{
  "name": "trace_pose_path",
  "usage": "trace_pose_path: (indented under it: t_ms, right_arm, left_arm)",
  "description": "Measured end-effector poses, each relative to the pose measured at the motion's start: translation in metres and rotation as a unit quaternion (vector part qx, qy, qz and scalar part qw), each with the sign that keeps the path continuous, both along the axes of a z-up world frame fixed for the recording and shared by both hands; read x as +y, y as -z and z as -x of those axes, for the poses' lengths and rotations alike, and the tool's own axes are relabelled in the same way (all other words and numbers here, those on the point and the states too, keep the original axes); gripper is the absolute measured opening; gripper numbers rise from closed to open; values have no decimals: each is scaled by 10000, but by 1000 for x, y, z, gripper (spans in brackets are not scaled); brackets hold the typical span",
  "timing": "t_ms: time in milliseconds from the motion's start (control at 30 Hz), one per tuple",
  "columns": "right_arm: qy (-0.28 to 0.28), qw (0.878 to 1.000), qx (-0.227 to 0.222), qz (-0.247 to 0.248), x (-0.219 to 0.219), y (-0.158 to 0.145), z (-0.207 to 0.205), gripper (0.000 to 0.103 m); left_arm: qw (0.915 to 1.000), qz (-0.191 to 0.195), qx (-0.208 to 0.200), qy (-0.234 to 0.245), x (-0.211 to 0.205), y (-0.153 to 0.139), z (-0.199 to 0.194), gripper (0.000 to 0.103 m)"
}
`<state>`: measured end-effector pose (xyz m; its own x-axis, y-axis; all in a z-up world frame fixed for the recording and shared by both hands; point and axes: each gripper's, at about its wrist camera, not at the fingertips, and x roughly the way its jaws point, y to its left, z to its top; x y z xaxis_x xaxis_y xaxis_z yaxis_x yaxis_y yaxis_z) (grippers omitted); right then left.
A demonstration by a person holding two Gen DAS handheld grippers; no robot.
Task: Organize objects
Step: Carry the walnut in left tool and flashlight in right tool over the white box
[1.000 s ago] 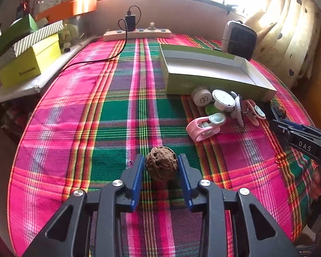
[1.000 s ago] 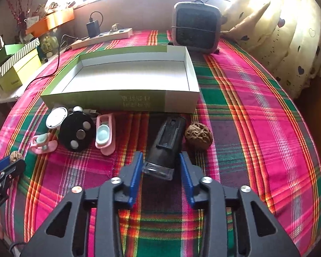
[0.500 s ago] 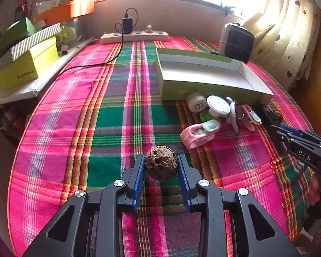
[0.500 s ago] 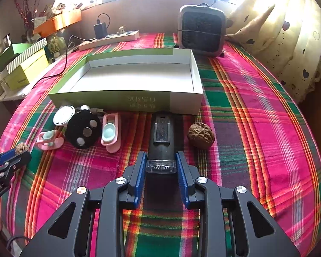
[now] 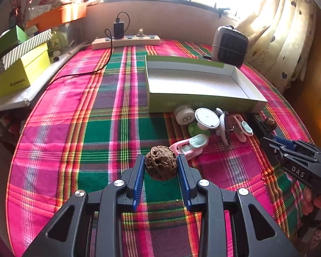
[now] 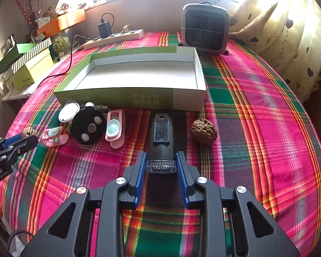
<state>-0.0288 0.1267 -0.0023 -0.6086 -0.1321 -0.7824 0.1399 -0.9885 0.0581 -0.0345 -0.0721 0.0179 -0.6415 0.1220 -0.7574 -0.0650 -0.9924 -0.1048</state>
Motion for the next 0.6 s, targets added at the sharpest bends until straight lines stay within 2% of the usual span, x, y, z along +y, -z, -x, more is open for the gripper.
trace_pose_path:
  t_ms: [600]
  right_arm:
    - [-51, 9998, 26, -178, -5, 1, 20, 30]
  left_arm:
    - [10000, 22, -18, 48, 2, -3, 10, 28]
